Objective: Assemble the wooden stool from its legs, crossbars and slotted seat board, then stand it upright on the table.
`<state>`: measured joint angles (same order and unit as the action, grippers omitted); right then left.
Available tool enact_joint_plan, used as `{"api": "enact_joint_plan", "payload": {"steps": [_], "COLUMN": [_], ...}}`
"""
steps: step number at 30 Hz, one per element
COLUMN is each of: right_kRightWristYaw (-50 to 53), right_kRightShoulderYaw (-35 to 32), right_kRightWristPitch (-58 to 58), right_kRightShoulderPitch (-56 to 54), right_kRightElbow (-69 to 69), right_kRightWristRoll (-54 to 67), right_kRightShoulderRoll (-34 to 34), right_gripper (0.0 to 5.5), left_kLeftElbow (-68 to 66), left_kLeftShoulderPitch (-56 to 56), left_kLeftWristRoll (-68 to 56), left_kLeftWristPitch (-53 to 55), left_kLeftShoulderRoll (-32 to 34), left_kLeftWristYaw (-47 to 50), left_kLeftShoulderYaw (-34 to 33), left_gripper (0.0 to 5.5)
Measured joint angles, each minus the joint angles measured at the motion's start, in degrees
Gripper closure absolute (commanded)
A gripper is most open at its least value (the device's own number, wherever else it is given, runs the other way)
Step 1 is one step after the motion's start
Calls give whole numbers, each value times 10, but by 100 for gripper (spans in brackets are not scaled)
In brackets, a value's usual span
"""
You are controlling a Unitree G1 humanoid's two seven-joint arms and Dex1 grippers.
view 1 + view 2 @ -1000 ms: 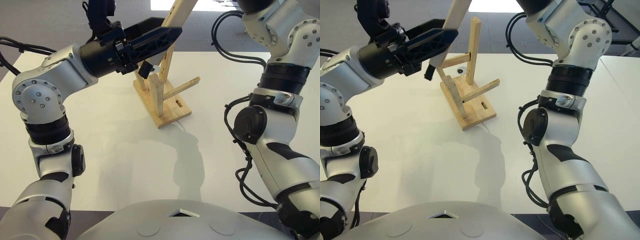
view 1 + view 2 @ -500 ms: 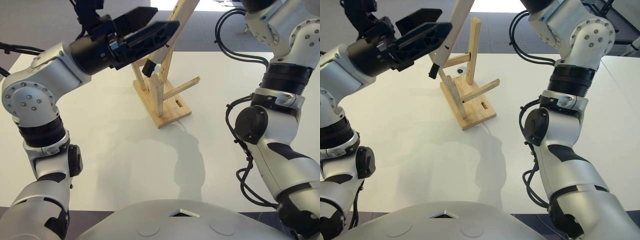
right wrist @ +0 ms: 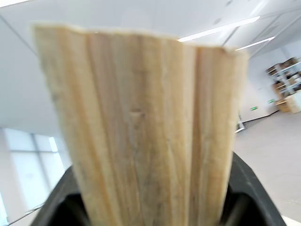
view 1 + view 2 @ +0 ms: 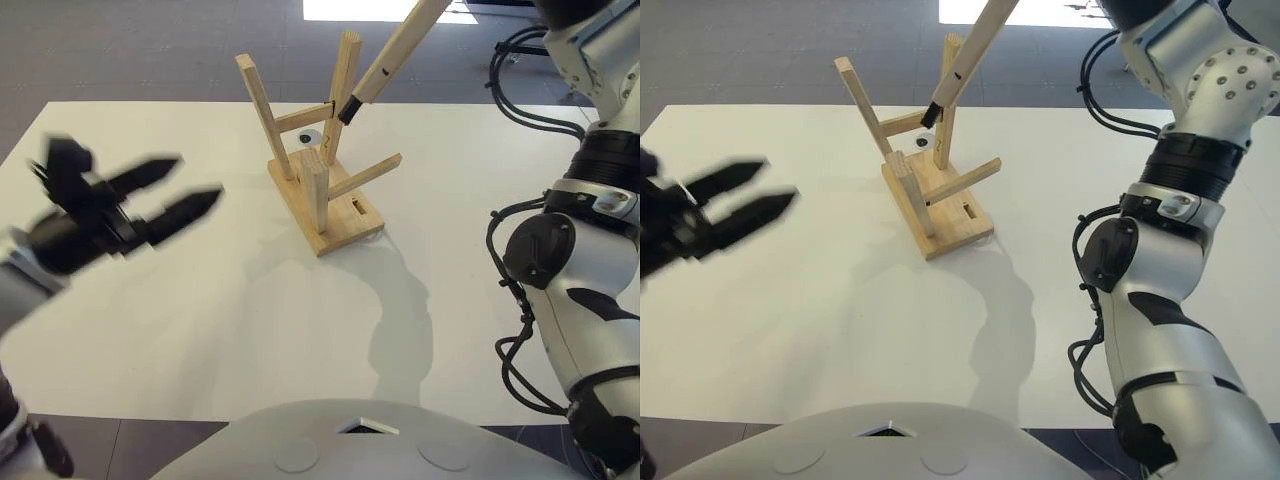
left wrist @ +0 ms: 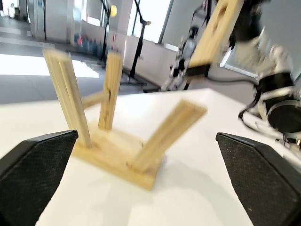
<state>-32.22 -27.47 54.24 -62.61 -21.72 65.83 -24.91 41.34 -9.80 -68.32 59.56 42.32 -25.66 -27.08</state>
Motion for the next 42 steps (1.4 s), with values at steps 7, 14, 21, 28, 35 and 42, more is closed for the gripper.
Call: {"api": "enact_joint_plan", "payload": {"steps": [7,14,21,28,35,42], "right_kRightWristYaw": [51,71,74,74,74,70], "right_kRightShoulderYaw": [-6,-21,-25,-27,-28,-28], "right_kRightWristPitch": [-31,-34,-37,-44,-44,-44], "right_kRightShoulderPitch": [6,7,7,3,2,0], "right_kRightElbow": [17,17,6,-3,-4,-18], "right_kRightWristRoll": [-19,-16,-16,-16,-16,-16], "right_kRightShoulderRoll": [11,24,32,33,34,33], "right_gripper": [345,345,345,345,345,345], "left_kLeftElbow": [-35,-106,-156,-218,-219,-240], "left_kLeftShoulderPitch": [69,150,153,175,166,156], "left_kLeftWristRoll": [285,472,577,673,692,712], "left_kLeftWristPitch": [-52,-80,-68,-61,-62,-78], "left_kLeftShoulderRoll": [-143,-211,-244,-290,-289,-252], "left_kLeftWristYaw": [175,235,279,318,291,279], "left_kLeftShoulderYaw": [333,511,550,568,529,438], "left_gripper": [10,10,10,10,10,10]}}
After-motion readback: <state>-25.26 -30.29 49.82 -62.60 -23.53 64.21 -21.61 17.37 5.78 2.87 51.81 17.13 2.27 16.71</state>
